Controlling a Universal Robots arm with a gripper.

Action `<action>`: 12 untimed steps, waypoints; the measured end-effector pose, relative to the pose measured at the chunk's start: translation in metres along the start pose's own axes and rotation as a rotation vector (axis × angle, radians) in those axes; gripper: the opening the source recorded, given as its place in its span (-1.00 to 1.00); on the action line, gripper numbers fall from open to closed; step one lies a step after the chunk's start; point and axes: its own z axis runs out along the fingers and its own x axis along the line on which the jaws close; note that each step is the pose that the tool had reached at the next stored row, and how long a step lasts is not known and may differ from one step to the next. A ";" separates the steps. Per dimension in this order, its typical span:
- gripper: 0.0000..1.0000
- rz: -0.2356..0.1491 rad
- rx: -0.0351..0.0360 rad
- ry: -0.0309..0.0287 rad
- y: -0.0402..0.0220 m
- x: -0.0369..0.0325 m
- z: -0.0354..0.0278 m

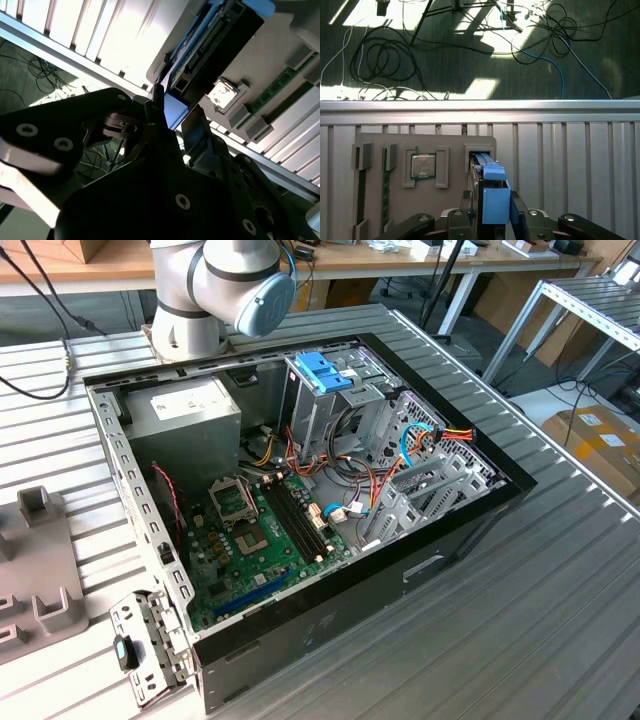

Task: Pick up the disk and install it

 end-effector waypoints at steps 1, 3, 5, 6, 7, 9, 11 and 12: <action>-0.16 -0.004 -0.0002 0.0002 0.0000 0.0001 0.0015; -0.16 -0.009 -0.0005 0.0005 0.0001 0.0002 0.0040; -0.16 -0.017 -0.0009 0.0009 0.0000 0.0004 0.0071; -0.16 -0.021 -0.0011 0.0011 0.0000 0.0005 0.0090; -0.16 -0.024 -0.0013 0.0012 0.0000 0.0006 0.0107; -0.16 -0.031 -0.0015 0.0015 -0.0001 0.0007 0.0137; -0.16 -0.036 -0.0019 0.0018 -0.0001 0.0008 0.0160; -0.16 -0.038 -0.0020 0.0019 -0.0001 0.0009 0.0172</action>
